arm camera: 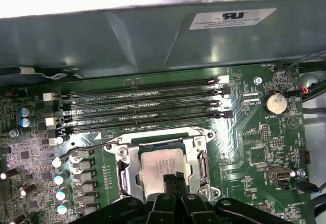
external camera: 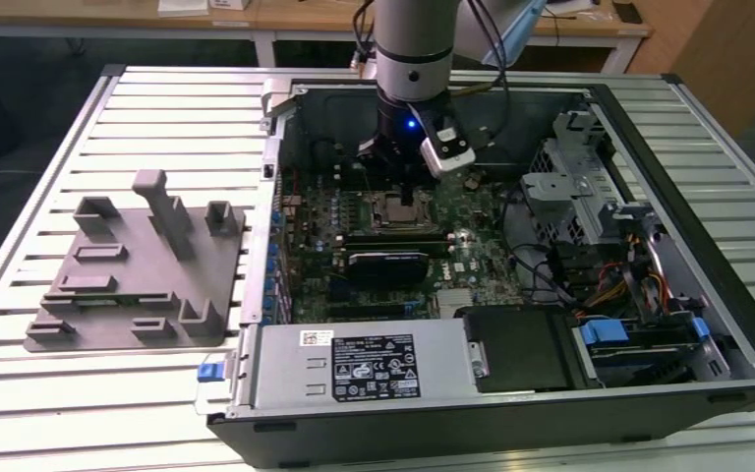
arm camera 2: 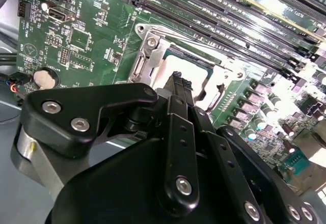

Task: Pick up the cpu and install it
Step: 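Close the cpu cover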

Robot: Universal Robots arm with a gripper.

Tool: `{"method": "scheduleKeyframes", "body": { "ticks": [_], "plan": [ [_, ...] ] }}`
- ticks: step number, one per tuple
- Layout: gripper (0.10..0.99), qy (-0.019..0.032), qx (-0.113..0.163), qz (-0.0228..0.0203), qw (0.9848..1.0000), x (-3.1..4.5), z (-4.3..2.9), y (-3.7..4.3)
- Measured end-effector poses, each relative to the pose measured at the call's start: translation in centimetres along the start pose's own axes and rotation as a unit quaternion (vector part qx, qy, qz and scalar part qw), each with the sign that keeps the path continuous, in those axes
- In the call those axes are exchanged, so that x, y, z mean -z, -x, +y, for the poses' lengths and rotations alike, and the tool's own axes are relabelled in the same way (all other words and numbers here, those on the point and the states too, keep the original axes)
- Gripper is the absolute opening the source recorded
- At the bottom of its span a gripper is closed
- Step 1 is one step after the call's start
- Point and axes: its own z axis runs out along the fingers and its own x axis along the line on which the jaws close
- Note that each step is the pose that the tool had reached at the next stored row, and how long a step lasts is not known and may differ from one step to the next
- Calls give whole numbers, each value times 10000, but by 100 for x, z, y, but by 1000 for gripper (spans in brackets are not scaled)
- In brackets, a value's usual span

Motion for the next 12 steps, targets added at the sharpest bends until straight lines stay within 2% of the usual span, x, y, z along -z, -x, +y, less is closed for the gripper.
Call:
{"method": "scheduleKeyframes", "body": {
  "ticks": [6,12],
  "plan": [
    [106,-1,-1,-2,10000,0,0,0],
    [106,2,-31,-34,10000,-19,-7,-4]
  ]
}}
